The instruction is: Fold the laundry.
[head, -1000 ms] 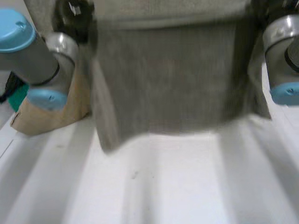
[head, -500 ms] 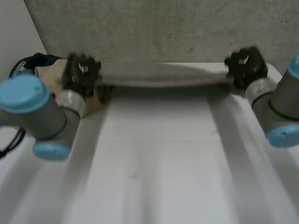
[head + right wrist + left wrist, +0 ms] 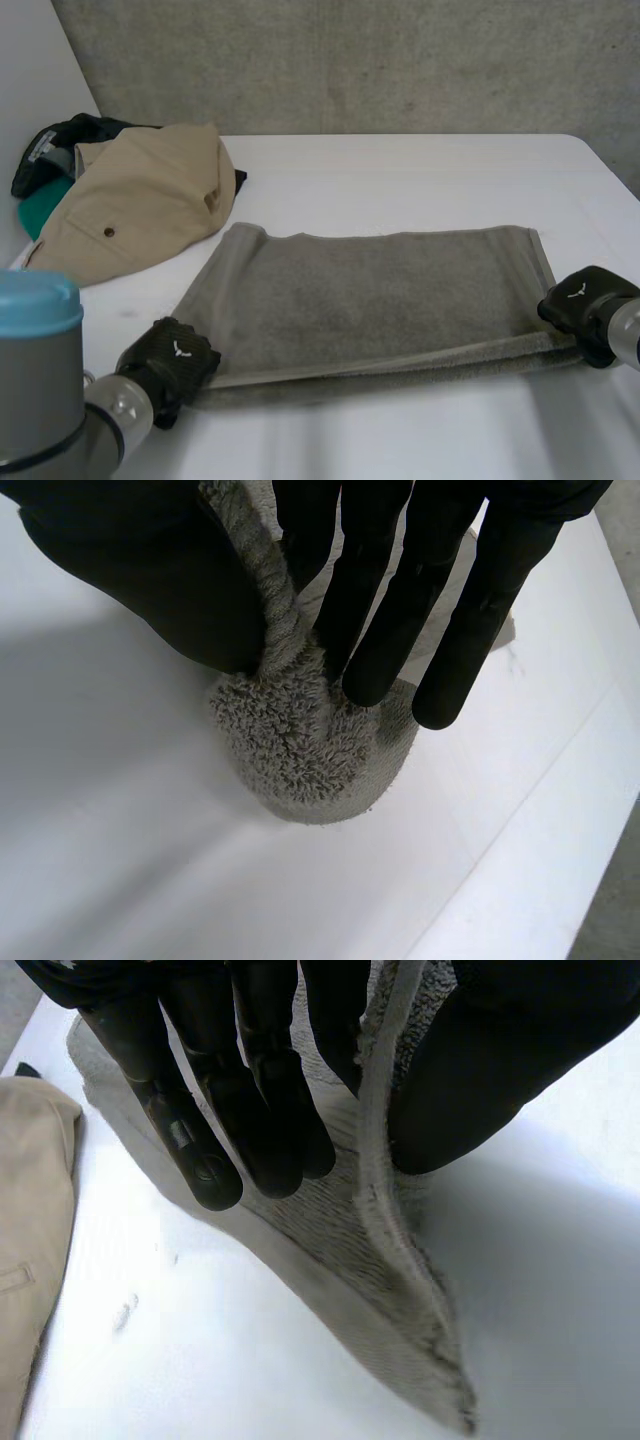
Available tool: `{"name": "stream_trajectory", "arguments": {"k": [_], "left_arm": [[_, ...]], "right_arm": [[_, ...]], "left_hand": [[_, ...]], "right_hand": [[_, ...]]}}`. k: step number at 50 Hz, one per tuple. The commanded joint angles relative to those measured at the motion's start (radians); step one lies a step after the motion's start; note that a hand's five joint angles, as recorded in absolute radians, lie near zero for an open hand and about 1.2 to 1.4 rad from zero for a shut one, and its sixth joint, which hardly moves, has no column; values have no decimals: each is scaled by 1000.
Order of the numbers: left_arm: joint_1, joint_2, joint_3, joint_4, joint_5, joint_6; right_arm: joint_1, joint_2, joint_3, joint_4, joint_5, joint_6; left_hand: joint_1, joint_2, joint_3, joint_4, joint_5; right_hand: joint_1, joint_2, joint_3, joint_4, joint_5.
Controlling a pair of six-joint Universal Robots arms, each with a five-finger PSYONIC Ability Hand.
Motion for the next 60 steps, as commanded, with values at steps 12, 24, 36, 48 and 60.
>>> {"name": "stream_trajectory", "arguments": {"k": [12,24,36,48,60], "left_arm": [[18,-415,663,256,-27,156],[47,-475,1218,720,-24,135],[50,-461,893,710,-16,61],[30,-515,537,698,-7,66],[13,-92,37,331,-42,89]], "right_arm": [[21,264,-436,-342,72,175],[50,267,-750,-943,131,494],[51,336,-664,-738,59,493],[53,484,-552,-568,22,387],[15,142,-152,-160,23,148]], "left_hand": [[265,198,202,196,218],[265,198,202,196,218],[265,198,202,196,218],[265,198,202,196,218],[265,198,202,196,218]], "right_hand": [[269,223,209,199,192],[269,223,209,199,192],[269,223,209,199,192],[269,223,209,199,192],[269,223,209,199,192]]}}
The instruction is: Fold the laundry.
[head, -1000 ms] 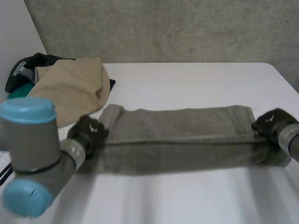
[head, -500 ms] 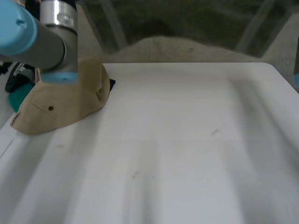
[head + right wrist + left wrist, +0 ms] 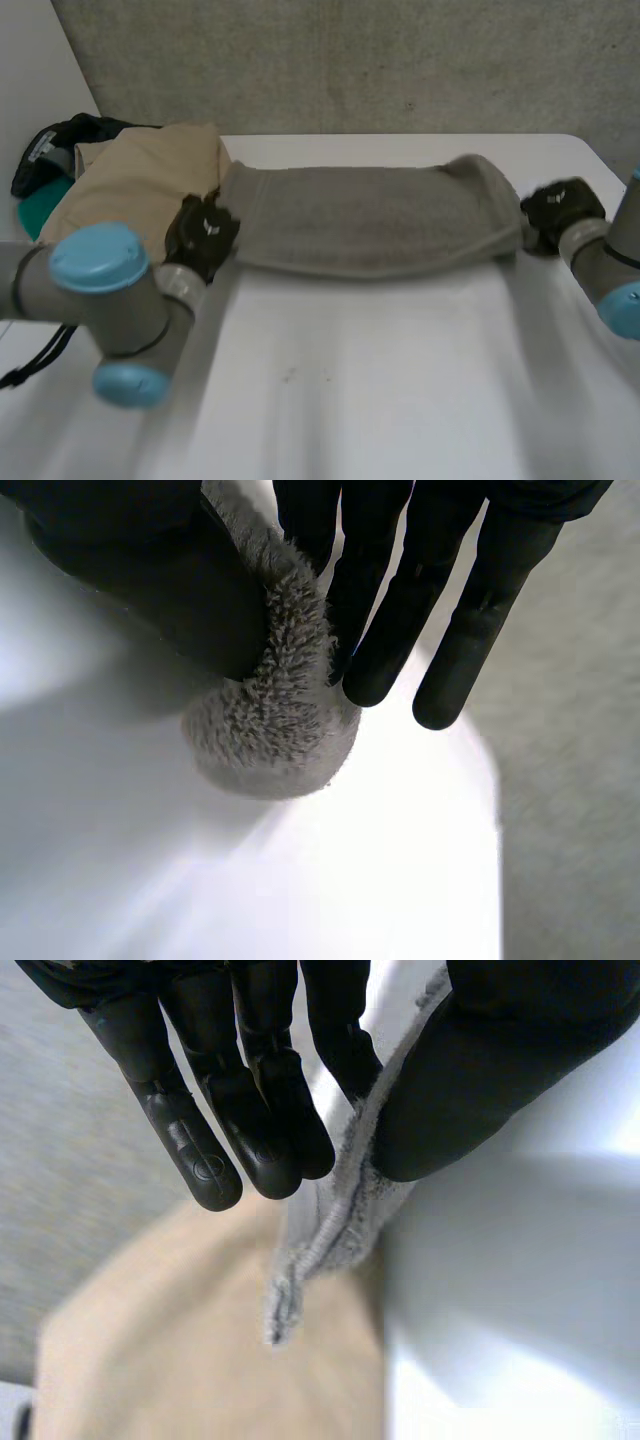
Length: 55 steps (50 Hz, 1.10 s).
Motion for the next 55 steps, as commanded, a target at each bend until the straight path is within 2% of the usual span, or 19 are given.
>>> {"name": "stream_trajectory", "arguments": {"k": [1,4,7,12,19,30,40,42,44,45,48,52,55], "left_arm": [[-14,331,-303,-323,-37,7],[-31,403,-357,-472,-55,4],[-39,402,-340,-526,-49,0],[-39,301,-210,-456,-49,5],[-37,78,38,-336,-51,7],[-37,-231,434,-315,-55,11],[-34,-373,623,-265,-55,48],[-31,-406,663,-242,-57,66],[-28,-417,675,-236,-58,73],[-28,-420,680,-233,-58,74],[-27,-417,682,-232,-61,71],[-33,-402,682,-210,-78,62],[-34,-374,677,-198,-84,62]], "right_arm": [[-68,-308,308,224,-11,-186],[-135,-379,394,237,-16,-327],[-166,-388,423,232,-22,-400],[-165,-367,378,185,-26,-331],[-114,-197,243,80,-28,-196],[-27,32,-1,-82,-28,-180],[1,207,-205,-124,-25,-185],[2,233,-227,-159,-20,-187],[2,248,-238,-182,-14,-185],[2,256,-250,-205,-5,-182],[4,253,-284,-239,36,-176],[4,247,-310,-268,79,-161],[-1,236,-325,-265,81,-130]], "left_hand": [[264,198,202,195,198],[264,198,202,195,198],[264,198,202,195,198],[264,198,202,195,198],[264,198,202,195,198],[264,198,202,195,198],[264,198,202,195,198],[264,198,202,195,198],[264,198,202,195,198],[-14,-80,-77,-83,-80],[-892,-958,-954,-961,-958],[-957,-1023,-1020,-1026,-1024],[-957,-1023,-1020,-1026,-1024]], "right_hand": [[269,223,209,199,188],[269,223,209,199,188],[269,223,209,199,188],[269,223,209,199,188],[269,223,209,199,188],[269,223,209,199,188],[269,223,209,199,188],[-124,-170,-184,-194,-204],[-708,-753,-768,-778,-788],[-890,-936,-951,-961,-971],[-952,-998,-1013,-1023,-1033],[-952,-998,-1013,-1023,-1033],[-952,-998,-1013,-1023,-1033]]}}
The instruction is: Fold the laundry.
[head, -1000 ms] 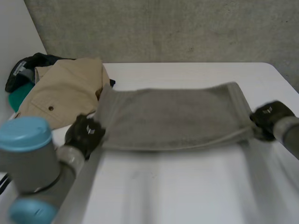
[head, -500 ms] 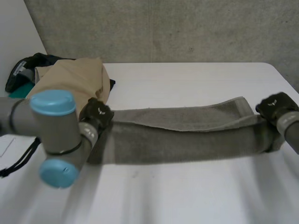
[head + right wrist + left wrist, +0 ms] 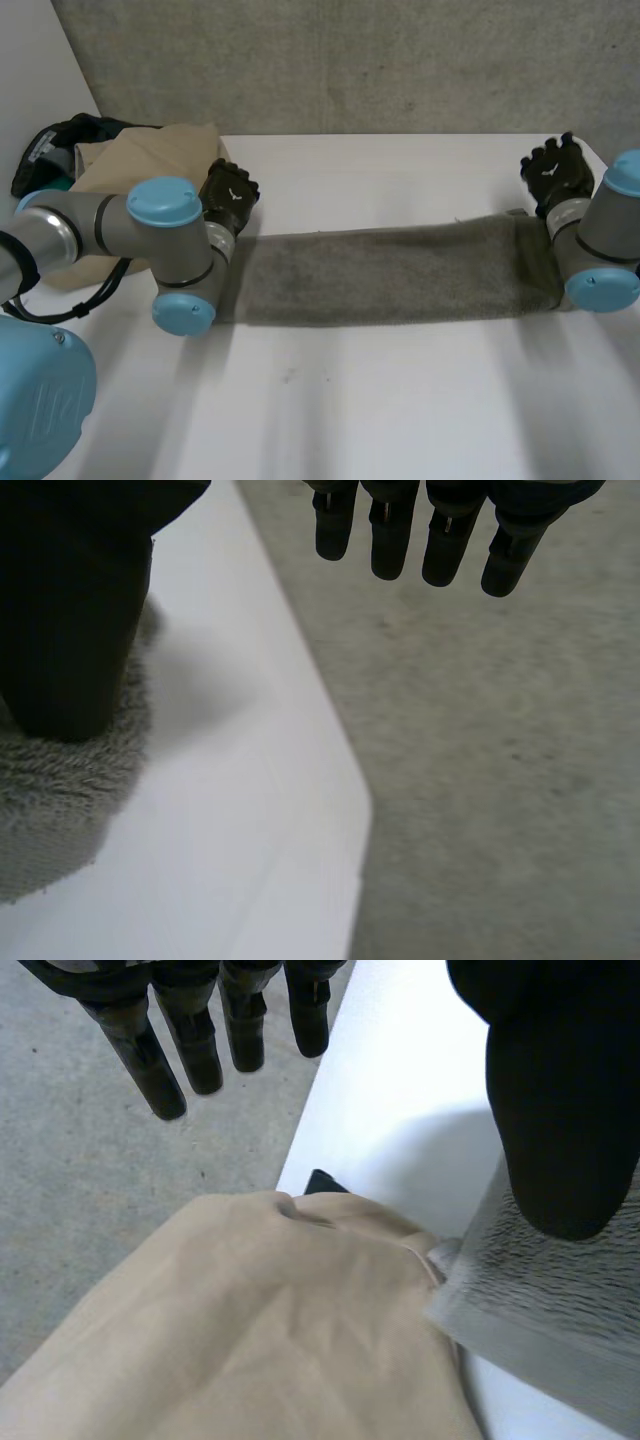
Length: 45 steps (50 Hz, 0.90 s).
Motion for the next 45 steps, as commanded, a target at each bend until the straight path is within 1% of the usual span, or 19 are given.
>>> {"name": "stream_trajectory", "arguments": {"k": [1,7,11,12,15,16,19,22,25,26,30,34,38,39,40,41,43,44,45], "left_arm": [[-6,69,-19,24,-19,-9],[-7,183,-94,23,-19,-14],[-3,296,-203,21,-13,-23],[-3,338,-250,21,-11,-42],[-3,395,-327,20,-8,-95],[-4,424,-370,21,-7,-135],[-4,480,-457,24,-4,-219],[-6,510,-511,26,-1,-269],[-9,531,-567,27,1,-302],[-9,533,-576,27,3,-304],[-12,534,-616,29,35,-309],[-12,530,-620,30,50,-312],[-10,525,-620,30,52,-313],[-10,524,-620,30,52,-313],[-10,524,-620,30,52,-313],[-7,524,-620,33,52,-313],[-9,524,-622,38,52,-313],[-7,524,-622,41,52,-313],[-7,528,-624,44,52,-313]], "right_arm": [[-9,-27,-40,-17,37,74],[-17,-130,18,0,26,231],[-64,-240,114,68,-50,309],[-87,-291,155,118,-93,315],[-114,-349,212,221,-147,315],[-121,-375,244,302,-170,314],[-135,-385,297,425,-204,312],[-163,-383,347,474,-216,311],[-210,-386,432,432,-268,305],[-226,-386,470,386,-305,300],[-241,-383,538,272,-354,268],[-243,-351,561,202,-356,231],[-244,-304,552,191,-348,216],[-244,-299,552,185,-350,214],[-247,-293,547,172,-347,205],[-250,-291,538,166,-339,203],[-264,-290,513,152,-296,205],[-284,-293,504,145,-234,205],[-295,-299,504,140,-201,205]], "left_hand": [[-16,-36,-39,-32,-45],[-16,-36,-39,-32,-45],[-16,-36,-39,-32,-45],[-16,-36,-39,-32,-45],[-16,-36,-39,-32,-45],[-16,-36,-39,-32,-45],[-16,-36,-39,-32,-45],[-16,-36,-39,-32,-45],[-16,-36,-39,-32,-45],[-16,-36,-39,-32,-45],[-16,-36,-39,-32,-45],[-16,-36,-39,-32,-45],[-16,-36,-39,-32,-45],[-16,-36,-39,-32,-45],[-16,-36,-39,-32,-45],[-16,-36,-39,-32,-45],[-16,-36,-39,-32,-45],[-16,-36,-39,-32,-45],[-16,-36,-39,-32,-45]], "right_hand": [[-45,-32,-31,-27,-39],[-45,-32,-31,-27,-39],[-45,-32,-31,-27,-39],[-45,-32,-31,-27,-39],[-45,-32,-31,-27,-39],[-45,-32,-31,-27,-39],[-3,10,10,14,3],[103,116,117,121,109],[241,254,255,259,247],[268,281,281,285,274],[297,310,311,315,303],[303,316,317,321,309],[326,339,340,344,332],[420,433,433,437,426],[862,875,876,880,868],[1174,1187,1187,1191,1180],[1177,1190,1190,1195,1183],[1177,1190,1190,1195,1183],[1177,1190,1190,1195,1183]]}}
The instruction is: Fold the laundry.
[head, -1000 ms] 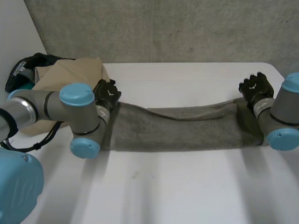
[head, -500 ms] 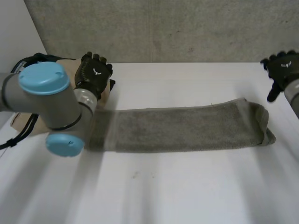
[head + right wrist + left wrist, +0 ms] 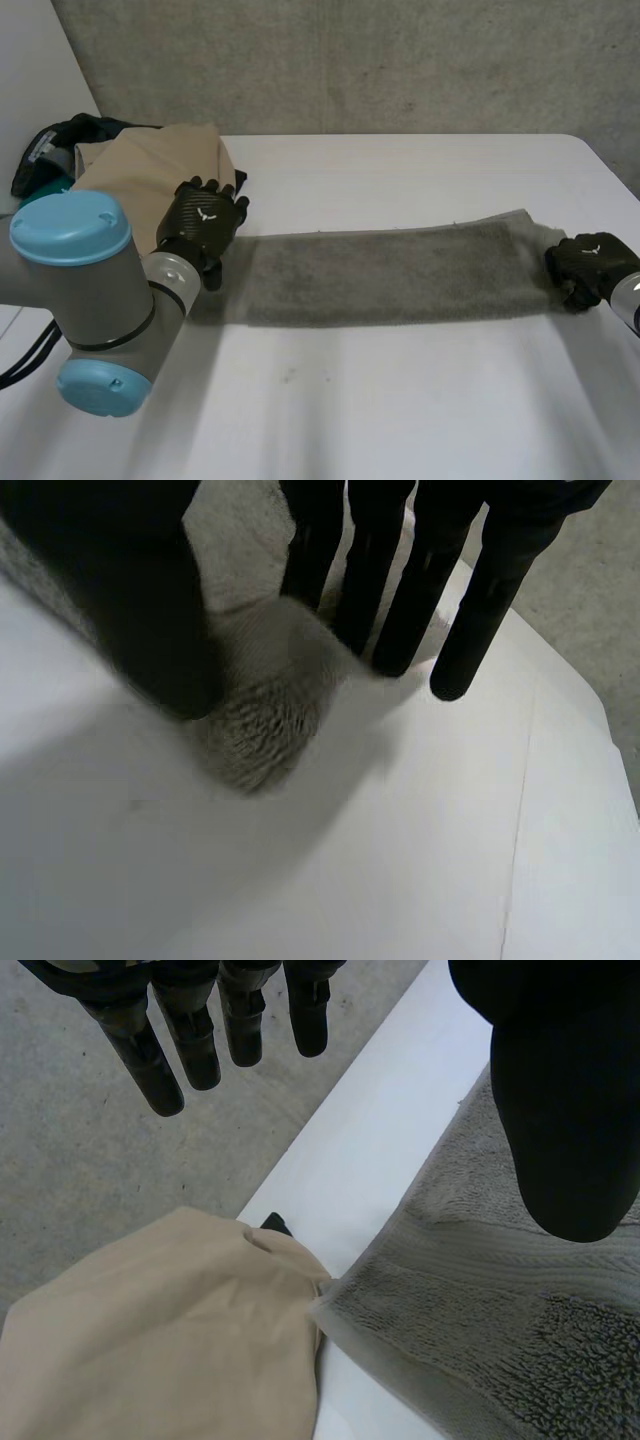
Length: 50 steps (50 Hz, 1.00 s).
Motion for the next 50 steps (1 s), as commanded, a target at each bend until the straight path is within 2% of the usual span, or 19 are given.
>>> {"name": "stream_trajectory", "arguments": {"k": [1,3,6,10,15,17,18,21,22,29,33,38,39,40,43,46,47,50], "left_arm": [[4,7,0,13,-3,1],[4,13,-3,13,-1,1],[5,36,-9,13,-1,1],[7,70,-24,13,0,2],[14,96,-46,13,0,1],[19,101,-55,13,0,1],[28,104,-63,13,-1,1],[37,114,-72,13,-1,1],[40,122,-78,13,-1,1],[36,140,-106,13,-3,1],[27,142,-118,13,-3,1],[8,139,-120,13,-4,-1],[4,139,-118,13,-4,-1],[-2,140,-113,13,-4,-1],[-9,140,-103,16,-4,-1],[-13,142,-80,29,-3,-1],[-16,140,-63,38,-4,-1],[-38,140,-28,47,-4,-3]], "right_arm": [[-56,6,-44,-40,181,-13],[-84,-5,-44,-62,233,-27],[-102,-39,-44,-77,238,-74],[-122,-93,-44,-83,264,-249],[-95,-105,-45,-100,255,-320],[-29,-126,-50,-114,247,-314],[70,-152,-55,-135,238,-312],[222,-177,-56,-193,210,-317],[317,-189,-46,-244,183,-318],[633,-131,-6,-356,60,-350],[765,0,-16,-355,5,-436],[846,59,-21,-355,-7,-527],[846,59,-18,-355,-4,-532],[846,55,-13,-353,0,-524],[843,44,10,-358,8,-454],[812,-28,28,-349,20,-349],[765,-104,42,-341,34,-243],[697,-191,53,-309,57,-38]], "left_hand": [[-16,-26,-34,-27,-45],[-16,-26,-34,-27,-45],[-16,-26,-34,-27,-45],[-16,-26,-34,-27,-45],[-16,-26,-34,-27,-45],[-16,-26,-34,-27,-45],[-16,-26,-34,-27,-45],[-16,-26,-34,-27,-45],[-16,-26,-34,-27,-45],[-16,-26,-34,-27,-45],[-16,-26,-34,-27,-45],[-16,-26,-34,-27,-45],[-16,-26,-34,-27,-45],[-16,-26,-34,-27,-45],[-16,-26,-34,-27,-45],[-16,-26,-34,-27,-45],[-16,-26,-34,-27,-45],[-16,-26,-34,-27,-45]], "right_hand": [[419,398,417,415,421],[419,398,417,415,421],[419,398,417,415,421],[419,398,417,415,421],[419,398,417,415,421],[419,398,417,415,421],[419,398,417,415,421],[419,398,417,415,421],[419,398,417,415,421],[419,398,417,415,421],[419,398,417,415,421],[419,398,417,415,421],[286,265,285,283,288],[-55,-77,-57,-59,-53],[-803,-824,-804,-806,-801],[-803,-824,-804,-806,-801],[-803,-824,-804,-806,-801],[-803,-824,-804,-806,-801]]}}
